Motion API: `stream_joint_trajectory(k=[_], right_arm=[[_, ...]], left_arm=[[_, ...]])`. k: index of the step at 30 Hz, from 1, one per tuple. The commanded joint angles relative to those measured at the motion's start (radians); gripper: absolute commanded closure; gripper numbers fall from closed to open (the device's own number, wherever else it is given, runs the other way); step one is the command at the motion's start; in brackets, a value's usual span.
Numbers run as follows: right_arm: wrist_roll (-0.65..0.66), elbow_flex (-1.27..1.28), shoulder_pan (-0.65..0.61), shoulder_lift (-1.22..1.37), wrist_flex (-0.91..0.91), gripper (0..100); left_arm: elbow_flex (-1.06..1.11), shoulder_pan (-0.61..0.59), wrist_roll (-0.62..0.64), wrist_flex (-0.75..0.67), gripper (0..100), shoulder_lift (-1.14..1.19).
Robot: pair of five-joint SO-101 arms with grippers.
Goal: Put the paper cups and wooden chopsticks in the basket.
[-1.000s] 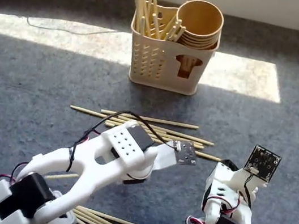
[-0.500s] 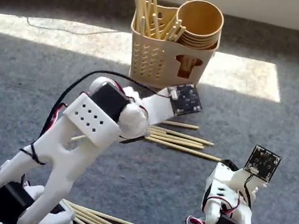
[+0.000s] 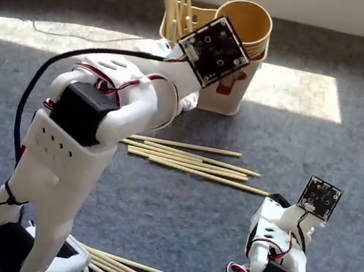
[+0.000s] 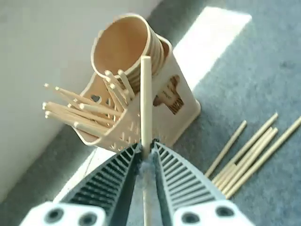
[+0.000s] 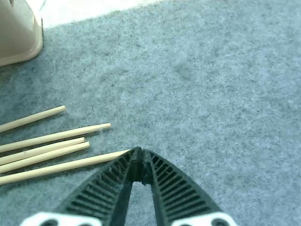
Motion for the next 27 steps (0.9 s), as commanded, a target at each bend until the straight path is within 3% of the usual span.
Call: stream_joint_trajectory(k=[1, 13, 23, 27], right_arm=[[-0.003, 0.119, 0.012, -0.012, -0.024, 99.2], [-0.003, 0.119, 0.012, -0.012, -0.024, 99.2], [-0.003, 0.119, 0.012, -0.012, -0.024, 99.2], [-0.003, 0.119, 0.012, -0.012, -0.024, 99.2]], left_arm=[[-0.073, -0.012, 0.069, -0.172, 99, -0.036], [-0.059, -0.012, 0.107, -0.614, 99, -0.033], [0.180, -0.027, 0.109, -1.023, 99, -0.035], [0.249, -0.091, 0.226, -1.114, 99, -0.035]])
